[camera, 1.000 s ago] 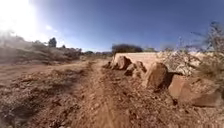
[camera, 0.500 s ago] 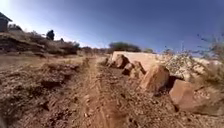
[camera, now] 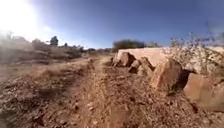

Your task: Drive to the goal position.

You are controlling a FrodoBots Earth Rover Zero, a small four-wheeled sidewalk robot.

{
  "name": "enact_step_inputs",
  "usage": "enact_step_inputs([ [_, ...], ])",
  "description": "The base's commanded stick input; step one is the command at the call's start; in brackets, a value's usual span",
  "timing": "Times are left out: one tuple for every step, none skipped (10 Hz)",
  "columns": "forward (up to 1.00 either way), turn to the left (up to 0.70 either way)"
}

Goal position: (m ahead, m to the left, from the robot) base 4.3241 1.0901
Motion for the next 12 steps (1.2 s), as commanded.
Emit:
enact_step_inputs([
  [0.5, 0.0],
  [0.5, 0.0],
  [0.5, 0.0],
  [0.5, 0.0],
  [0.5, 0.0],
  [0.5, 0.0],
  [0.5, 0.0],
  [0.5, 0.0],
  [0.5, 0.0],
  [0.5, 0.0],
  [0.5, 0.0],
  [0.5, 0.0],
])
